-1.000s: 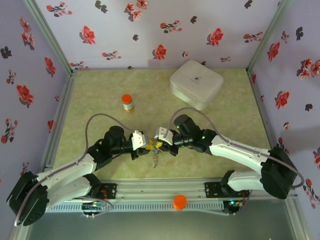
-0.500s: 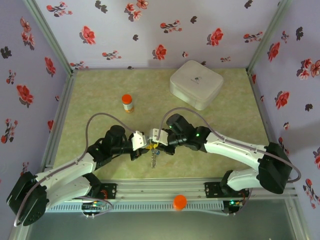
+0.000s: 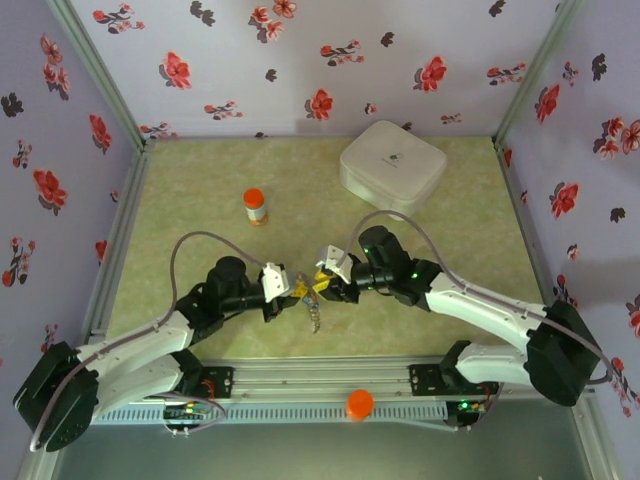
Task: Put the keys on the keyring
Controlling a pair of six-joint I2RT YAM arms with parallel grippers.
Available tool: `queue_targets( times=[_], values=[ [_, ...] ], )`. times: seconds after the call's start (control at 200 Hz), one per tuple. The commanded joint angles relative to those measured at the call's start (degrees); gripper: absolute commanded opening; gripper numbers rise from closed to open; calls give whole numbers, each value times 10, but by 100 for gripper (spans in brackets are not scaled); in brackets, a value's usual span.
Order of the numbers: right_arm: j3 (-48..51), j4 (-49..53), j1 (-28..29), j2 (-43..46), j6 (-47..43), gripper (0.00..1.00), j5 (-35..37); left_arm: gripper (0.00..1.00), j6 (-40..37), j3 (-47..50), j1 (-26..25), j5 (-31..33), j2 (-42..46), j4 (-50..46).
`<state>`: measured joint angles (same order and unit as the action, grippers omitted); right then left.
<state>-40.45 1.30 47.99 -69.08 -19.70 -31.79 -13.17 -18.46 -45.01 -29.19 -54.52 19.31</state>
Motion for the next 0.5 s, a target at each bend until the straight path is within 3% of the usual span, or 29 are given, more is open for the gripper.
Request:
queue_targets(
  times=[0.0, 0.495],
  values=[
    [5, -26, -1, -11, 19, 27, -27, 0, 27, 9, -2, -12, 1, 67],
    [15, -60, -1, -31, 22, 21, -34, 0, 50, 10, -1, -21, -18, 120]
  ],
)
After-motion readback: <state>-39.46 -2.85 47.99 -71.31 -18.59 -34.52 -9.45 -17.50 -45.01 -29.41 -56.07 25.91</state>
